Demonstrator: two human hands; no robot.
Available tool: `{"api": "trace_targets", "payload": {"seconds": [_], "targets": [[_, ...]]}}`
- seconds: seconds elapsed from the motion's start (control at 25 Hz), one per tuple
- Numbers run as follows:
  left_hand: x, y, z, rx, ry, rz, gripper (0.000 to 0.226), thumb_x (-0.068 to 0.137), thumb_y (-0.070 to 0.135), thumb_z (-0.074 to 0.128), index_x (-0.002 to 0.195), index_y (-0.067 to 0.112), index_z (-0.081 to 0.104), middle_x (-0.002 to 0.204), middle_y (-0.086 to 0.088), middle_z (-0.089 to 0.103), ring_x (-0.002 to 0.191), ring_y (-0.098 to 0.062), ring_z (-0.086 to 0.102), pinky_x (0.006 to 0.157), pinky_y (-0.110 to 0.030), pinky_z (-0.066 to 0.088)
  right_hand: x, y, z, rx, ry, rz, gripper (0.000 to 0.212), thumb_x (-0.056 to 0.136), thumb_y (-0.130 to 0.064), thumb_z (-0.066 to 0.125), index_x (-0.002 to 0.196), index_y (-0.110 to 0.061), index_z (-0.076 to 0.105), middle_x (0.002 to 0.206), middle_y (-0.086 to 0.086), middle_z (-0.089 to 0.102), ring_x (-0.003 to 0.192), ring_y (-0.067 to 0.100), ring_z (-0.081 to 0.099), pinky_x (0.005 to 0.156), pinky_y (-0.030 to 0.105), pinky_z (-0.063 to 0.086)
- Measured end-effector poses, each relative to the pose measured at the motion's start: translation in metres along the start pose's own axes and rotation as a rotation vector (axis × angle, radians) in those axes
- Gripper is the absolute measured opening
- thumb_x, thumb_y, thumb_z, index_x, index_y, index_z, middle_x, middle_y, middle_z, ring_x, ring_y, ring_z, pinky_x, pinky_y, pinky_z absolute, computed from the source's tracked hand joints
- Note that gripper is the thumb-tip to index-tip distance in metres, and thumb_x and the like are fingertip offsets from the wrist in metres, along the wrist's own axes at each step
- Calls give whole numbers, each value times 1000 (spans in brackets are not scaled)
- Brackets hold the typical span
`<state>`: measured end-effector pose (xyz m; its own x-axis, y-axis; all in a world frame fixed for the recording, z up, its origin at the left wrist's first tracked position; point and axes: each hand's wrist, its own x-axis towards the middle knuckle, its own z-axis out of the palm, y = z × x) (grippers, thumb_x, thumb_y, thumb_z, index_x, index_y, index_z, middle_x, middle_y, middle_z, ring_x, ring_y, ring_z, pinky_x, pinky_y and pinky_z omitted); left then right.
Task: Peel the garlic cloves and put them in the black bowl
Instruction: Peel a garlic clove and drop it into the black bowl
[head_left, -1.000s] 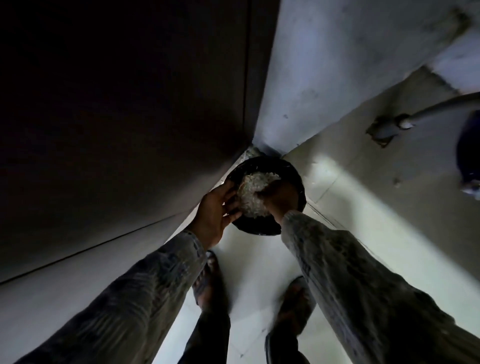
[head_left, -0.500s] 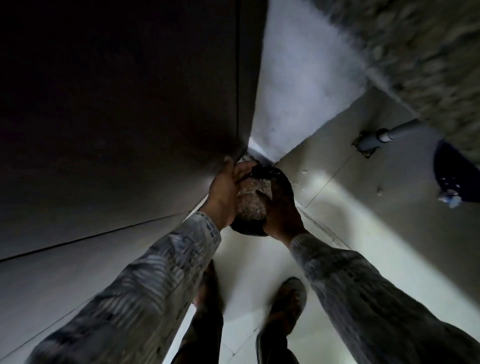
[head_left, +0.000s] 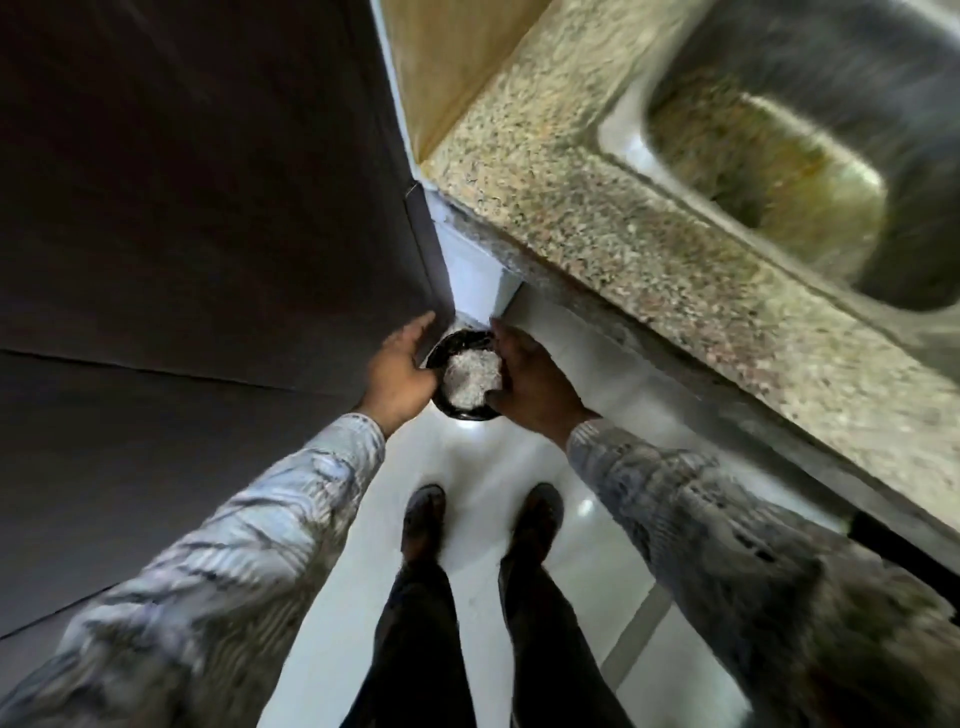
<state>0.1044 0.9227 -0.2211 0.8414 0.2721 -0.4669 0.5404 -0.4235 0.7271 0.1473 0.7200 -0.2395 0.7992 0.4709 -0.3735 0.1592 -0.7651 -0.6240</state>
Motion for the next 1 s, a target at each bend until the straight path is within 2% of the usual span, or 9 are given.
{"api": "trace_targets", "payload": {"seconds": [0.08,0.12,0.2,0.32,0.48,0.6,0.76,0.88,1.0], "targets": [[-34,40,-23,143,-53,116,74,80,9,73,148,27,50,146,-1,55,135,-17,49,111,-13,29,-38,-29,-41,8,56,5,105,80,-36,78,164,-28,15,165,6,32,148,29,33,116,46,39],[-51,60,-33,176,-78,182,78,79,8,74,150,28,48,147,-2,54,135,-18,48,107,-11,28,-59,-42,-63,4,87,17,105,80,-41,79,164,-29,15,165,4,32,149,28,33,117,47,38],[-81,96,-50,234,-140,281,87,76,10,75,153,33,42,149,-1,50,137,-20,48,107,-16,33,-101,-65,-101,-3,160,32,106,79,-45,80,164,-27,19,165,3,34,149,27,35,117,49,38],[-117,142,-68,290,-235,398,97,75,11,78,157,35,33,152,-3,46,137,-23,48,105,-26,41,-161,-92,-145,-8,288,43,105,78,-38,83,163,-21,25,162,8,39,146,28,39,116,45,39],[-156,211,-69,319,-357,606,108,72,20,85,157,46,22,158,-2,40,142,-22,42,112,-33,42,-250,-111,-185,29,509,225,109,76,-35,85,162,-36,19,161,3,38,145,24,36,118,41,36],[-178,260,-44,354,-431,783,111,71,22,87,157,47,20,160,0,38,143,-22,41,114,-37,41,-311,-106,-203,55,649,342,109,76,-34,85,162,-40,18,161,2,36,146,23,34,120,39,33],[-214,321,18,377,-527,956,113,70,20,88,157,47,21,161,0,37,143,-23,42,116,-32,37,-388,-79,-229,64,809,473,108,76,-30,87,162,-32,23,160,7,37,146,25,34,118,29,27],[-251,360,81,401,-644,1059,111,72,20,87,157,46,20,161,-2,37,145,-22,38,113,-25,32,-449,-42,-242,82,923,554,108,74,-31,88,161,-35,23,158,8,40,144,26,37,119,35,33],[-280,389,143,406,-715,1142,112,72,21,88,159,41,20,160,-3,37,144,-22,41,117,-30,36,-499,-4,-249,104,999,611,106,74,-37,86,160,-38,24,158,5,40,144,23,39,118,39,37]]}}
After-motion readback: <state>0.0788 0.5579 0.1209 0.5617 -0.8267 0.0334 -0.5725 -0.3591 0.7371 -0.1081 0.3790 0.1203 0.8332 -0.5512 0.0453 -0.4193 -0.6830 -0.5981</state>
